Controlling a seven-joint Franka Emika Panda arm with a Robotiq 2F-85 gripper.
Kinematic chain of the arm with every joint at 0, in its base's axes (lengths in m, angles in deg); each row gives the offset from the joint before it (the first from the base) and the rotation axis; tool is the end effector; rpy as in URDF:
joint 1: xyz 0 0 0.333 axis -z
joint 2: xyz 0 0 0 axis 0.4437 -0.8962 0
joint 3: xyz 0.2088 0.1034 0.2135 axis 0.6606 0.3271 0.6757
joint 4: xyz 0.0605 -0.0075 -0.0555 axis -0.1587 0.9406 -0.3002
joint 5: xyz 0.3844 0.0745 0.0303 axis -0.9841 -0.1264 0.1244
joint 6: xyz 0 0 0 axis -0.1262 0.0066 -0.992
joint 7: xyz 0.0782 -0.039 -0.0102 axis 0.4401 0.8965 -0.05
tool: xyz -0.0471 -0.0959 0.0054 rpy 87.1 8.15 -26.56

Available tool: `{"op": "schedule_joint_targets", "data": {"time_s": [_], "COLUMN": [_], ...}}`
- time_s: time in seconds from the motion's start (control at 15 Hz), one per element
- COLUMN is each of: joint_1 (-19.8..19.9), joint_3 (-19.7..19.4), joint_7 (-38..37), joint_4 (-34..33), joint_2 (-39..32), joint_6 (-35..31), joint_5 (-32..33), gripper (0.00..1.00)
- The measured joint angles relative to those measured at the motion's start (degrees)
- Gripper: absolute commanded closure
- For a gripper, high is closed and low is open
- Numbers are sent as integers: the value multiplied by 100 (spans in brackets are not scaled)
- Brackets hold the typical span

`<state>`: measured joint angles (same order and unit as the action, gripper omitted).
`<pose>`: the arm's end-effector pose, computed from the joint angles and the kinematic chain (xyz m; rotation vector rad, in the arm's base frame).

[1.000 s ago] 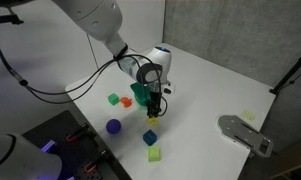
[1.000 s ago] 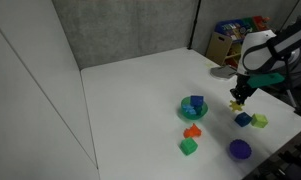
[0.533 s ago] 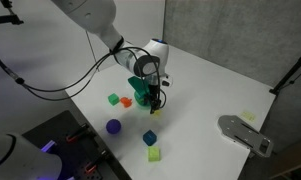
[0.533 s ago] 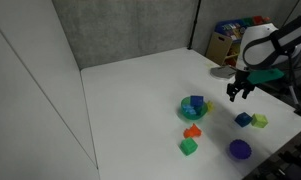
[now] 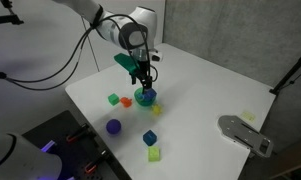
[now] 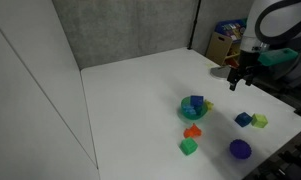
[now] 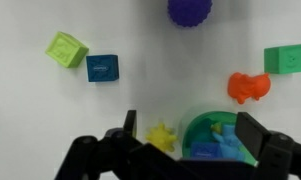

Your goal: Remove the yellow microbe shaped toy from the green bowl and place it on the table

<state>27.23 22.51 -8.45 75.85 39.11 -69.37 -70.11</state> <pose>0.5160 -0.0224 0.2883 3.0939 -0.2360 -0.2978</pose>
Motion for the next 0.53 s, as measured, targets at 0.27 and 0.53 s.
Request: {"op": "schedule_joint_targets", "data": {"time_s": [0.27, 0.53], "joint_1": [-142, -176], "joint_3": [101, 179], "joint_7": [-2, -5], "joint_4": [1, -73], "joint_2": [771, 1505], "joint_6": [687, 1224], "joint_5": [1, 2], "gripper": [0, 0]}}
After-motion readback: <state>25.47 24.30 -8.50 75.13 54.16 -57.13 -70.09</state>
